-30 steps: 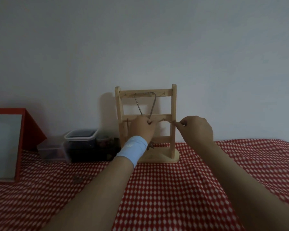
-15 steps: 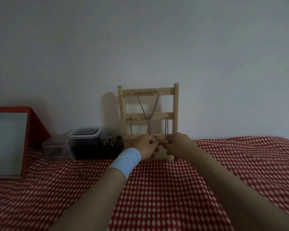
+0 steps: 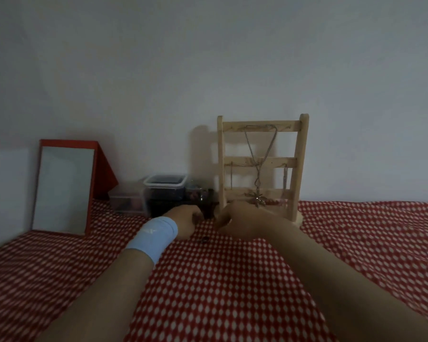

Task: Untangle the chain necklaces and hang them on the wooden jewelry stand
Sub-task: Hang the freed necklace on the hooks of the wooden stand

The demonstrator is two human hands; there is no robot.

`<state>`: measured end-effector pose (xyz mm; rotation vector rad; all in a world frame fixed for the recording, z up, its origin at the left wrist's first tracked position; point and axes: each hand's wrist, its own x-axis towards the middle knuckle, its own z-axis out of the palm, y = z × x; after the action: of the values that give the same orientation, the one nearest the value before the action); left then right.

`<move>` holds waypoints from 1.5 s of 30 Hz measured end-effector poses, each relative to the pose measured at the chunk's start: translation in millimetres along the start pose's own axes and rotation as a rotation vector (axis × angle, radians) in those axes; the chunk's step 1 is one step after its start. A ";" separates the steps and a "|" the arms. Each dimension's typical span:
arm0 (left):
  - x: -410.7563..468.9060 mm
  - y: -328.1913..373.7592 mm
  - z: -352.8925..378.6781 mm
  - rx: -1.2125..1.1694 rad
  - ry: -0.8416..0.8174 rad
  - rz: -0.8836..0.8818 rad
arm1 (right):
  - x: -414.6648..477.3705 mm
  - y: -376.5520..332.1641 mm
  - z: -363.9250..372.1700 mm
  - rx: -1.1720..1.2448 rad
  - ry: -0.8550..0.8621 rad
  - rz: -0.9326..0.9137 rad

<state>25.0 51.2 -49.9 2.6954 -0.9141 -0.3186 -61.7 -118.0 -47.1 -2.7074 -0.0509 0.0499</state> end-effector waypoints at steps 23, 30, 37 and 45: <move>1.0 8.7 19.3 -0.178 0.029 0.056 | -0.4 11.7 10.1 -0.279 -0.046 0.129; 2.2 48.3 7.0 -0.208 -0.098 0.098 | -18.8 34.1 -10.8 -0.222 -0.039 0.145; 2.5 79.9 -23.0 -0.448 0.001 0.038 | -34.7 21.9 -40.4 0.462 0.181 0.078; 0.0 62.1 -46.6 -0.937 0.017 -0.010 | -44.2 50.9 -63.9 0.285 0.293 0.306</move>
<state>3.9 12.7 14.2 1.8288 -0.5372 -0.5555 -101.7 -192.8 -9.4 -2.3871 0.4245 -0.2306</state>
